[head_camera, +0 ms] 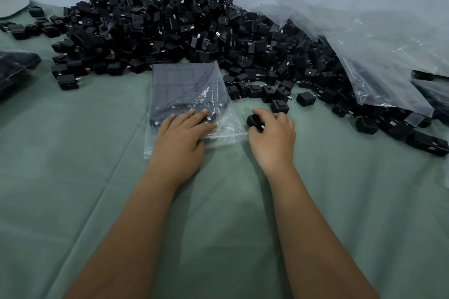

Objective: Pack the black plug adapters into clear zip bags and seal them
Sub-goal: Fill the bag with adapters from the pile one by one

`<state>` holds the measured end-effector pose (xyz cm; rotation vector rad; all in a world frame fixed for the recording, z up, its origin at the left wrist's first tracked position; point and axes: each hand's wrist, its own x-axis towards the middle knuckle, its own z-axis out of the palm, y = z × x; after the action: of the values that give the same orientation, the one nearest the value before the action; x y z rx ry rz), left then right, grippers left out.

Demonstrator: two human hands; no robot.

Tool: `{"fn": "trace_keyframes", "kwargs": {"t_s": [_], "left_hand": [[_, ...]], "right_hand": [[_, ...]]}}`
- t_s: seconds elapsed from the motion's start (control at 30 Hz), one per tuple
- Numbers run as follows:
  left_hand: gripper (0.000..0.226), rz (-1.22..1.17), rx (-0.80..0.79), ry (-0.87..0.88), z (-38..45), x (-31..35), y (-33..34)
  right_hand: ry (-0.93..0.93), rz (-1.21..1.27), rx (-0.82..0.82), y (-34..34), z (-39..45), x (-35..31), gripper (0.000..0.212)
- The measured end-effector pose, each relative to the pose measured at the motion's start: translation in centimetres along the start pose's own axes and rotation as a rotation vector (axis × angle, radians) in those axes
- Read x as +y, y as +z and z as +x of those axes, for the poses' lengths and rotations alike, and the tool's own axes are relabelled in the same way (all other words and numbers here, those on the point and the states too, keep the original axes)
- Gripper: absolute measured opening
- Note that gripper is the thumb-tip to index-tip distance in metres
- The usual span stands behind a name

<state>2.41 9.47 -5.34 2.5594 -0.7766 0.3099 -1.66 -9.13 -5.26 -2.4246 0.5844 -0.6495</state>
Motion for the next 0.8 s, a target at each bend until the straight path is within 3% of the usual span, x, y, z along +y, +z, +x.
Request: {"fn": "trace_keyframes", "kwargs": {"t_s": [0.13,0.23,0.37,0.53,0.67,0.8], "left_hand": [[0.047,0.011,0.004,0.002,0.0,0.1,0.0],[0.046,0.021,-0.002,0.003,0.0,0.2,-0.1],[0.048,0.006,-0.008,-0.006,0.0,0.2,-0.2],[0.052,-0.055,-0.009,0.006,-0.3,0.4,-0.6],[0.049,-0.072,-0.010,0.001,-0.2,0.4,-0.6],[0.045,-0.055,0.012,-0.036,0.1,0.3,-0.2]], "right_hand": [[0.066,0.068,0.040,-0.2,0.0,-0.4,0.039],[0.068,0.260,0.101,-0.6,-0.5,-1.3,0.033],[-0.157,0.526,0.092,-1.2,-2.4,-3.5,0.018],[-0.528,0.325,-0.013,-0.7,-4.7,-5.6,0.014],[-0.563,0.112,0.025,-0.5,-4.8,-6.0,0.023],[-0.518,-0.064,0.080,-0.9,-4.3,-5.5,0.018]]}}
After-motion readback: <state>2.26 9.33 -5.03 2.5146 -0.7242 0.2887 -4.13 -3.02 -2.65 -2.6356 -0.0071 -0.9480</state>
